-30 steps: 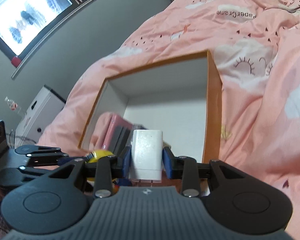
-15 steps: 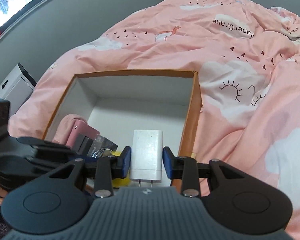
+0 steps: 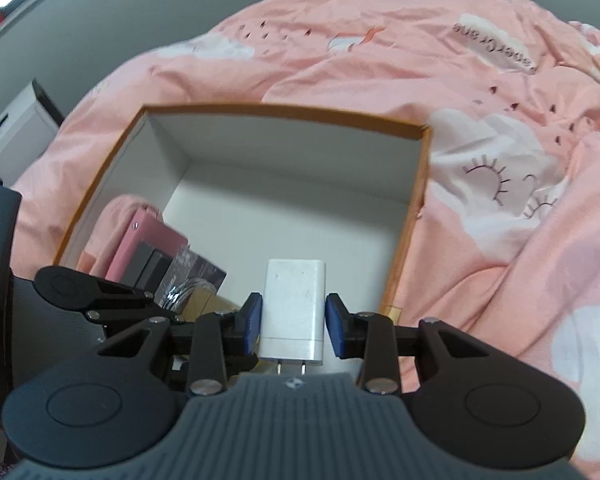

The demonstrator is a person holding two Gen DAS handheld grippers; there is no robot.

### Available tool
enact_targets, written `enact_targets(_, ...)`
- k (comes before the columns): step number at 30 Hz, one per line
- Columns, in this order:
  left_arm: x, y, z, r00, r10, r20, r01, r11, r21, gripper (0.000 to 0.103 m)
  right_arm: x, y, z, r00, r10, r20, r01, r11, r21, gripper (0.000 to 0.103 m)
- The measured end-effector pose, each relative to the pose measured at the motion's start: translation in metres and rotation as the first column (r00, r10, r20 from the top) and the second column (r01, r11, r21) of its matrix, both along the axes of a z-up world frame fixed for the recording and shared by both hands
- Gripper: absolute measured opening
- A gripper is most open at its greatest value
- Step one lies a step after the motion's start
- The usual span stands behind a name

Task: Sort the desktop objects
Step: 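Carry the yellow tape measure over the box with the left tool while the right tool carries the charger, then lower the tape measure and charger beside the gold box and open both tools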

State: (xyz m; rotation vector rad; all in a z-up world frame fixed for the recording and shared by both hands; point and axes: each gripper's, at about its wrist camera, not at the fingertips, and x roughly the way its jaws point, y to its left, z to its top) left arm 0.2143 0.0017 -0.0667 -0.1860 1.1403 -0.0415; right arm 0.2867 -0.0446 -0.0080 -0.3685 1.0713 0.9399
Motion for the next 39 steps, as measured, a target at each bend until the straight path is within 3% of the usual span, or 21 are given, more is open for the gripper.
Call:
enact_targets(10,-0.006,0.008,0.002,0.993,0.113,0.017,-0.112,0.992,-0.054,0.023,0.003,0.035,-0.02,0.996,0.063,-0.062,-0.072,0.986,-0.153,0.036)
enact_targets(16,-0.013,0.013,-0.005,0.973,0.229,0.003,-0.227,0.967,-0.116,0.023,-0.003,0.049,-0.026,0.994,0.097,-0.044,-0.104,0.967,-0.234,0.036)
enact_targets(22,-0.016,0.012,-0.005,0.97,0.241,0.02,-0.238,0.965,-0.115,0.023,-0.009,0.057,-0.031,0.988,0.155,-0.015,-0.152,0.937,-0.316,0.036)
enact_targets(25,-0.017,0.014,-0.006,0.971,0.238,0.022,-0.233,0.964,-0.125,0.023,-0.012,0.062,-0.032,0.975,0.221,-0.016,-0.212,0.909,-0.36,0.036)
enact_targets(27,-0.017,0.014,-0.008,0.972,0.236,0.023,-0.231,0.965,-0.127,0.023,-0.014,0.066,-0.031,0.95,0.311,-0.017,-0.293,0.875,-0.385,0.035)
enact_targets(32,-0.019,0.015,-0.008,0.972,0.235,0.03,-0.229,0.965,-0.128,0.024,-0.018,0.076,-0.034,0.846,0.532,-0.035,-0.484,0.738,-0.469,0.034)
enact_targets(34,-0.019,0.016,-0.008,0.972,0.233,0.031,-0.228,0.965,-0.13,0.024,-0.016,0.08,-0.038,0.828,0.559,-0.054,-0.505,0.699,-0.506,0.034)
enact_targets(36,-0.02,0.016,-0.009,0.972,0.232,0.039,-0.225,0.965,-0.131,0.024,-0.011,0.082,-0.044,0.825,0.557,-0.094,-0.52,0.684,-0.511,0.034)
enact_targets(39,-0.024,0.016,-0.009,0.97,0.232,0.067,-0.222,0.967,-0.127,0.024,0.0,0.087,-0.05,0.855,0.485,-0.183,-0.508,0.717,-0.477,0.034)
